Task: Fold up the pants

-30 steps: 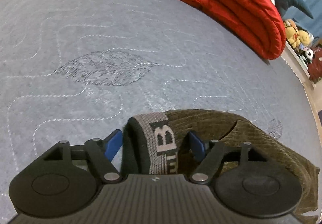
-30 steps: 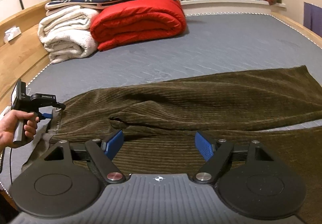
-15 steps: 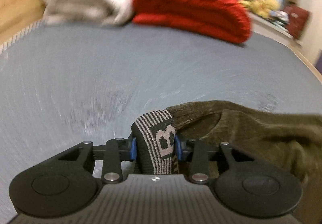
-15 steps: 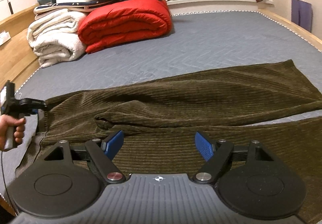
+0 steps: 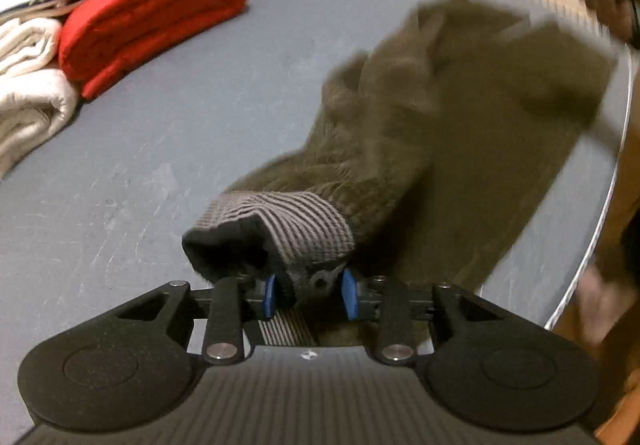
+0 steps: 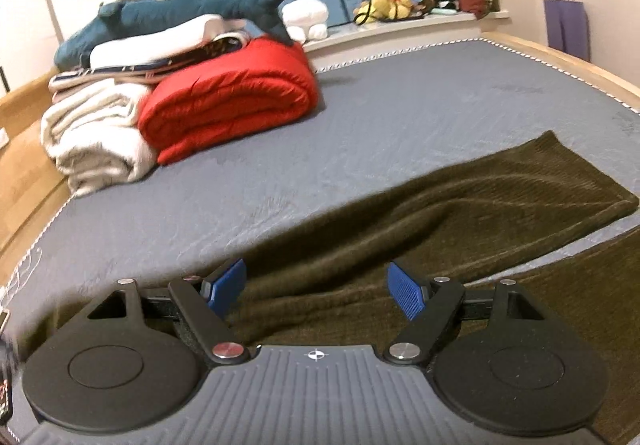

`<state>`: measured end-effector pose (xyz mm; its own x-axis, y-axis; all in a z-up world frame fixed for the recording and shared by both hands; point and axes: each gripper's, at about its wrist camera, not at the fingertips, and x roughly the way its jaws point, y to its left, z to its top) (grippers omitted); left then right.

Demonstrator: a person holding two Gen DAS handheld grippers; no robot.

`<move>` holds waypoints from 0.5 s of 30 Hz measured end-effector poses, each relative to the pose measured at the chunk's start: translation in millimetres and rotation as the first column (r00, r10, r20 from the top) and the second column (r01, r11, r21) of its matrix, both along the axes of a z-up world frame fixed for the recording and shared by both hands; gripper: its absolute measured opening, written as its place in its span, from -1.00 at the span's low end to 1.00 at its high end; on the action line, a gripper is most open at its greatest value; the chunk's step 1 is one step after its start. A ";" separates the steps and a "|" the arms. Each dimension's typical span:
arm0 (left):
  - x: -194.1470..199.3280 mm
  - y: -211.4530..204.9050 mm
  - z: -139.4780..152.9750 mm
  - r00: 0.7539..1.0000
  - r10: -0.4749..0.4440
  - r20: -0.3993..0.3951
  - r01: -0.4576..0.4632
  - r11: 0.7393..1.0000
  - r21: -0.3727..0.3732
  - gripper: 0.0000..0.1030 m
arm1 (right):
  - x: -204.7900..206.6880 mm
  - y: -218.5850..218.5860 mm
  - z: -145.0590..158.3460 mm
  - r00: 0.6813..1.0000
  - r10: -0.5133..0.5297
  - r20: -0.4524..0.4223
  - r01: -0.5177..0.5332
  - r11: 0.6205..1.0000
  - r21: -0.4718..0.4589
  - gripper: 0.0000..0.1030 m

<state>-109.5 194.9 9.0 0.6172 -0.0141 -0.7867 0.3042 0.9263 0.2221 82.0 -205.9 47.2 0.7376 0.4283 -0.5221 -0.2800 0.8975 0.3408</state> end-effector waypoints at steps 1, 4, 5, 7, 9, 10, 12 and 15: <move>-0.9 -2.2 3.8 1.000 0.010 0.025 -0.009 1.000 -0.009 -0.22 | 1.7 -2.9 -0.4 1.000 -0.009 -0.005 0.009 1.000 0.005 0.55; 2.6 5.2 33.9 0.987 0.083 0.141 -0.064 0.989 -0.134 0.22 | 8.1 -15.5 -2.9 0.998 -0.048 -0.043 0.050 0.998 0.046 0.55; 4.4 6.1 42.5 0.977 0.110 0.181 -0.079 0.983 -0.169 0.24 | 9.7 -20.1 -3.9 0.997 -0.057 -0.056 0.061 0.996 0.070 0.55; 11.1 5.8 52.3 0.967 0.138 0.216 -0.085 0.968 -0.236 0.26 | 11.5 -29.4 -6.3 0.994 -0.071 -0.081 0.079 0.992 0.101 0.55; 21.4 -3.7 54.2 0.966 0.130 0.225 -0.075 0.969 -0.236 0.26 | 12.1 -34.6 -9.3 0.992 -0.078 -0.095 0.088 0.990 0.113 0.55; 20.1 -13.8 51.2 0.968 0.106 0.226 -0.054 0.972 -0.227 0.26 | 12.4 -35.8 -10.5 0.992 -0.080 -0.099 0.091 0.990 0.111 0.55; 27.4 -38.8 40.6 0.976 0.032 0.213 0.012 0.979 -0.204 0.26 | 13.2 -39.1 -13.5 0.991 -0.086 -0.104 0.097 0.990 0.105 0.55; 40.7 -77.6 9.2 0.979 -0.118 0.165 0.138 0.984 -0.114 0.26 | 14.6 -42.6 -17.5 0.990 -0.093 -0.108 0.103 0.990 0.092 0.55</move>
<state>-68.8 117.4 18.2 0.7193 -0.1924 -0.6675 0.3924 0.9055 0.1618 96.7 -248.5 29.7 0.7230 0.4085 -0.5572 -0.1507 0.8803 0.4499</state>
